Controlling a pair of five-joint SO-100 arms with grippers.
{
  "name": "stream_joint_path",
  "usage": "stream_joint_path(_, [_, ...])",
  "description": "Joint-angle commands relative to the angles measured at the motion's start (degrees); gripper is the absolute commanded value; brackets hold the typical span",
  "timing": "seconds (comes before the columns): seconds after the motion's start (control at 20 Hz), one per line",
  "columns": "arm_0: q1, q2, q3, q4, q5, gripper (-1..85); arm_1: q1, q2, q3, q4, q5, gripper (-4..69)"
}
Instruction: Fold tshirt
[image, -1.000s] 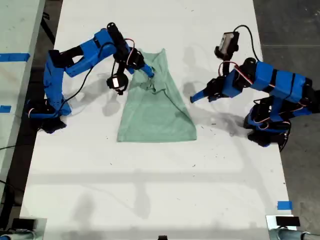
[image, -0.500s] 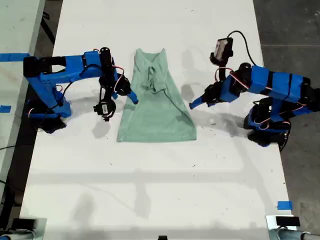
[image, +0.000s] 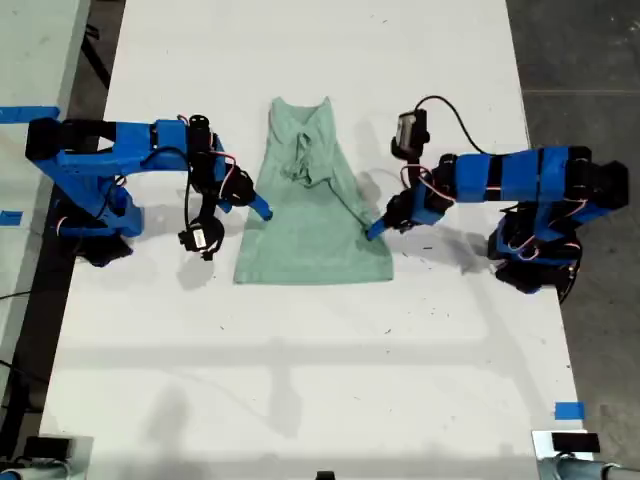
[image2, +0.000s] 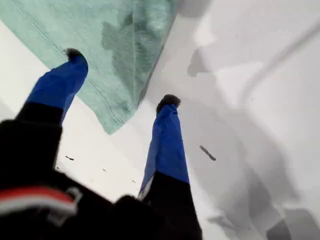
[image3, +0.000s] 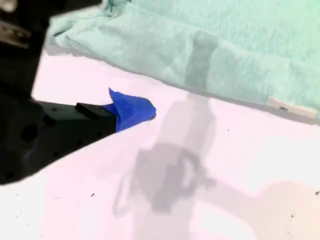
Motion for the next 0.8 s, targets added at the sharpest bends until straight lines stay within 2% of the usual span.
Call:
stream_joint_path(0.0, [0.6,4.3,0.8,-1.0,-0.6,28.7,-1.1,-4.4,-0.7,-5.4,0.3,24.7])
stream_joint_path(0.15, [0.4,6.9,3.3,-1.7,-0.7,28.4,-1.7,-10.9,-0.7,-10.0,1.1,17.3])
stream_joint_path(0.3, [0.2,9.0,4.7,-1.7,-0.7,28.2,-1.8,-15.6,-0.5,-13.0,1.4,4.8])
stream_joint_path(0.45, [0.1,9.7,5.5,-1.7,-0.6,28.1,-1.7,-16.3,-0.7,-13.2,1.5,0.3])
stream_joint_path(0.5, [0.1,9.7,5.7,-1.8,-0.6,28.1,-1.4,-16.3,-1.0,-12.1,1.4,-2.3])
stream_joint_path(0.65, [0.4,9.7,6.3,-2.6,-0.6,27.7,-1.5,-15.4,-2.5,-7.8,1.5,-2.3])
stream_joint_path(0.75, [0.8,9.8,6.7,-3.0,-0.7,27.7,-2.7,-13.4,-7.6,1.1,2.8,-2.3])
